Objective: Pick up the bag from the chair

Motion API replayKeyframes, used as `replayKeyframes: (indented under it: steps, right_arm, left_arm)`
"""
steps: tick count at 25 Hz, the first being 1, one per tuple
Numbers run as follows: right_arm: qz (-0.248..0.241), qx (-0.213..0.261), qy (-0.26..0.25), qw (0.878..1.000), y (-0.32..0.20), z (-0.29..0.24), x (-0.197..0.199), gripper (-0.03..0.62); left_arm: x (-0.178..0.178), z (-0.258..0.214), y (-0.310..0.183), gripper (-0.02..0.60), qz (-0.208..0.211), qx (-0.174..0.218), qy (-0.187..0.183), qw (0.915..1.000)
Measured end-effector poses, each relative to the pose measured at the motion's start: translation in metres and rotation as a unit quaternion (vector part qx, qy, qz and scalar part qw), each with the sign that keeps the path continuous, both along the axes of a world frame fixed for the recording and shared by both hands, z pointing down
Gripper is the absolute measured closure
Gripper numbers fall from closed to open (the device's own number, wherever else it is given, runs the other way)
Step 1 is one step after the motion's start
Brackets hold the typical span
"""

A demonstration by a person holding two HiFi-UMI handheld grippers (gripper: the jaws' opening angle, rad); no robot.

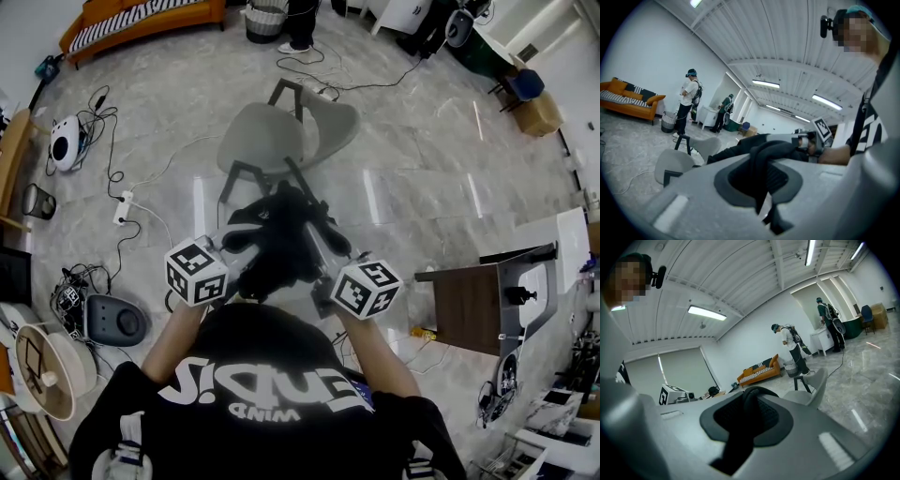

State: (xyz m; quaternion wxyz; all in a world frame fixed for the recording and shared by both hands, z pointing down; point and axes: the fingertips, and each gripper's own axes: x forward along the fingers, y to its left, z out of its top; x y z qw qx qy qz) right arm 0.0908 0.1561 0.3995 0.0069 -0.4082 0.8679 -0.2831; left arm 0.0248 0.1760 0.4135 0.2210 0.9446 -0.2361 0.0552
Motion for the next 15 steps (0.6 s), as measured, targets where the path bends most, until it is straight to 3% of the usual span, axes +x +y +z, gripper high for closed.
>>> replayKeyframes:
  steps: [15]
  right_arm:
    - [-0.004,-0.003,-0.003,1.0,-0.008,-0.001,-0.01,0.543]
  left_arm:
    - [-0.01,0.0,-0.006,0.558,-0.006,-0.006,0.003,1.0]
